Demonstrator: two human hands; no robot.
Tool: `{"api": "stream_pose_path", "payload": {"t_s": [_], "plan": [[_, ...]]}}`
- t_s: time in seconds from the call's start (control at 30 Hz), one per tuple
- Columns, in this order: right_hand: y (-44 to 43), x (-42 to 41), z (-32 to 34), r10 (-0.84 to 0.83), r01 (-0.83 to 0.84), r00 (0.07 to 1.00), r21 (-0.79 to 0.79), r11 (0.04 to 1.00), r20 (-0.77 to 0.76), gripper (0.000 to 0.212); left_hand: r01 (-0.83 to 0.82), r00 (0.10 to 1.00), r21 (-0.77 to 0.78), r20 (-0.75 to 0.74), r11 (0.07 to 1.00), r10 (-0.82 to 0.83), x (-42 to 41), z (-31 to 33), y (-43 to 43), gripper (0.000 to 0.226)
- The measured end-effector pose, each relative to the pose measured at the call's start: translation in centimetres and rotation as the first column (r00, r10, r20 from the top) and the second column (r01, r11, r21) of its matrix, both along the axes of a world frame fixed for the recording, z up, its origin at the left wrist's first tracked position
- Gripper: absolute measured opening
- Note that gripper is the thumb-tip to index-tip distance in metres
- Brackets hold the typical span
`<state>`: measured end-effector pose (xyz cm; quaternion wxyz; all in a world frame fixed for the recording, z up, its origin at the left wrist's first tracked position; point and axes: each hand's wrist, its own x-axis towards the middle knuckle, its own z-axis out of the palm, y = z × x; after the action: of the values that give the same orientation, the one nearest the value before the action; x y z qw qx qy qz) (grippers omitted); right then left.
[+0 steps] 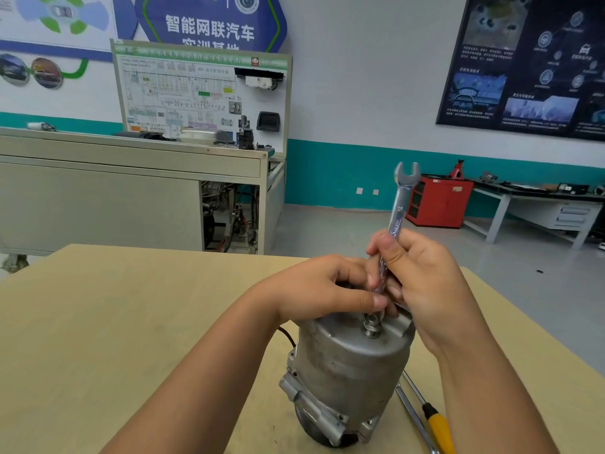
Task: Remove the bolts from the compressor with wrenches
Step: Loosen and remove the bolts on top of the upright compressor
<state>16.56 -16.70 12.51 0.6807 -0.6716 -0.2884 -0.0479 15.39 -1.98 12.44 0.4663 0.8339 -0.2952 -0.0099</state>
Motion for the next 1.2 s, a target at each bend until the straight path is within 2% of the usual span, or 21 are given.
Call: {"api": "stream_pose_path", "payload": {"t_s": [0.07, 0.17, 0.27, 0.3, 0.33, 0.4, 0.53, 0.6, 0.67, 0.9, 1.0, 1.07, 1.2], "plan": [[-0.2, 0.4, 0.7, 0.058, -0.060, 0.998, -0.108, 0.992, -0.017, 0.025, 0.019, 0.999, 0.004, -0.026, 1.000, -0.019, 0.2, -0.1, 0.3, 0.016], [0.0, 0.5, 1.3, 0.095, -0.078, 0.994, -0.274, 0.959, 0.050, 0.021, 0.000, 0.997, -0.028, -0.079, 1.000, -0.002, 0.1, -0.1, 0.5, 0.007], [0.3, 0.0, 0.8, 0.046, 0.062, 0.970, -0.423, 0.904, 0.240, 0.016, -0.028, 0.998, -0.033, -0.049, 0.999, 0.026, 0.2, -0.3, 0.5, 0.019], [0.4, -0.4, 0.7, 0.042, 0.100, 0.953, -0.443, 0.891, 0.300, 0.017, -0.043, 0.999, -0.026, -0.028, 0.999, 0.042, 0.3, -0.3, 0.4, 0.016], [0.5, -0.7, 0.6, 0.047, 0.116, 0.938, -0.440, 0.891, 0.344, 0.018, -0.058, 0.998, -0.029, -0.014, 0.998, 0.057, 0.3, -0.3, 0.3, 0.023], [0.4, -1.2, 0.5, 0.052, 0.108, 0.925, -0.391, 0.914, 0.377, 0.022, -0.067, 0.998, -0.053, -0.006, 0.996, 0.067, 0.2, -0.3, 0.2, 0.036], [-0.7, -1.4, -0.3, 0.001, 0.054, 0.953, -0.174, 0.983, 0.304, 0.030, -0.055, 0.998, -0.079, -0.030, 0.995, 0.053, 0.1, -0.3, 0.0, 0.016], [-0.9, -1.5, -0.9, 0.045, -0.025, 0.961, -0.077, 0.997, 0.273, 0.028, -0.027, 0.999, -0.092, -0.021, 0.995, 0.025, -0.1, -0.1, 0.0, 0.031], [-0.8, -1.4, -1.4, 0.087, -0.085, 0.955, -0.017, 0.996, 0.284, 0.029, 0.001, 0.999, -0.077, -0.038, 0.997, -0.004, -0.3, 0.1, -0.1, 0.039], [-0.8, -0.9, -1.7, 0.153, -0.186, 0.943, 0.087, 0.979, 0.295, 0.017, 0.052, 0.999, 0.026, -0.009, 0.998, -0.051, -0.2, 0.5, 0.0, 0.035], [-1.3, -1.1, -2.2, 0.236, -0.278, 0.943, 0.164, 0.947, 0.237, 0.031, 0.009, 0.998, 0.025, 0.057, 1.000, -0.010, 0.3, -0.1, -0.1, 0.019], [-1.1, -1.4, -2.7, 0.169, -0.227, 0.956, 0.237, 0.945, 0.242, 0.033, -0.027, 0.997, 0.013, 0.078, 1.000, 0.026, 0.4, -0.4, -0.2, 0.010], [0.3, -2.1, -3.7, -0.093, -0.022, 0.948, 0.352, 0.936, 0.306, 0.042, -0.043, 0.994, -0.032, 0.095, 0.999, 0.045, 0.3, -0.5, -0.4, 0.025]]}}
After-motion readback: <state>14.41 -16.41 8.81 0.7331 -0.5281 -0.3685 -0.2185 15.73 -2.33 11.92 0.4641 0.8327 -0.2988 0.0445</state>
